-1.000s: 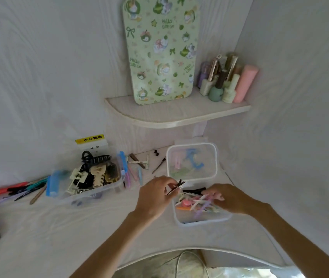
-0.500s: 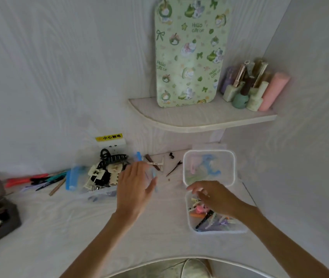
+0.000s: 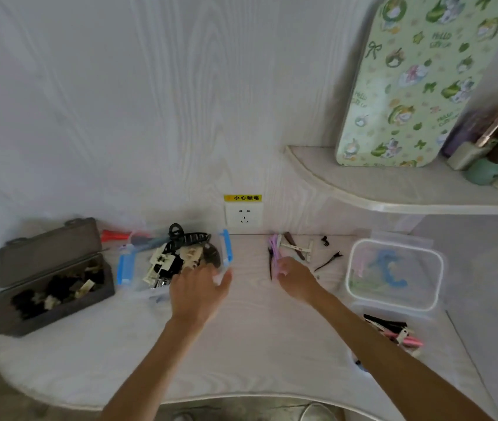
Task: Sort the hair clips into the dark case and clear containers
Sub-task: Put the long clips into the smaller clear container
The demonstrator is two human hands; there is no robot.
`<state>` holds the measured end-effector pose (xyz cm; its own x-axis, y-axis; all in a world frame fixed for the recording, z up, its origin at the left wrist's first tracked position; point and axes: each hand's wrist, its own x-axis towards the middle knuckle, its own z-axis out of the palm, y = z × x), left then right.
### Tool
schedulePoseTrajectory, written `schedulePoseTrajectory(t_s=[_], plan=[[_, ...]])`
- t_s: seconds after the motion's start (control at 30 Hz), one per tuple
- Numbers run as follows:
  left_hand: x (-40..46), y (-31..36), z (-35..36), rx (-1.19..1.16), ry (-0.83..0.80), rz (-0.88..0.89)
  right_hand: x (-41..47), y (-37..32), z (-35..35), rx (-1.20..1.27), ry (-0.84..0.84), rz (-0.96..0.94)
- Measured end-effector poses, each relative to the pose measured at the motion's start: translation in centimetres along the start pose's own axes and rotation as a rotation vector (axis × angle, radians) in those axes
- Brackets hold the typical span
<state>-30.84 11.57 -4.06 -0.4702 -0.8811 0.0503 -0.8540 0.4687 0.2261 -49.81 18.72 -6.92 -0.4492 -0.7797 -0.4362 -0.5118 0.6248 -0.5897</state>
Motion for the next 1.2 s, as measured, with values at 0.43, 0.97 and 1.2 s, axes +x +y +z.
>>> schedulePoseTrajectory(t_s=[0.43,0.97,1.2], plan=[[2.2,1.9,0.8,-0.167,0.267,0.376,2.2,0.6,2.4,-0.534,0.113,-0.129],[1.9,1.7,4.6,-0.101,-0.572,0.205,-1.2,3.7,1.4,-0.363,0.011,-0.362],[-0.8,-0.4,5.6,-0.161,-0.524,0.189,-1.5,4.0,2.3,-0.542,0.081,-0.309]])
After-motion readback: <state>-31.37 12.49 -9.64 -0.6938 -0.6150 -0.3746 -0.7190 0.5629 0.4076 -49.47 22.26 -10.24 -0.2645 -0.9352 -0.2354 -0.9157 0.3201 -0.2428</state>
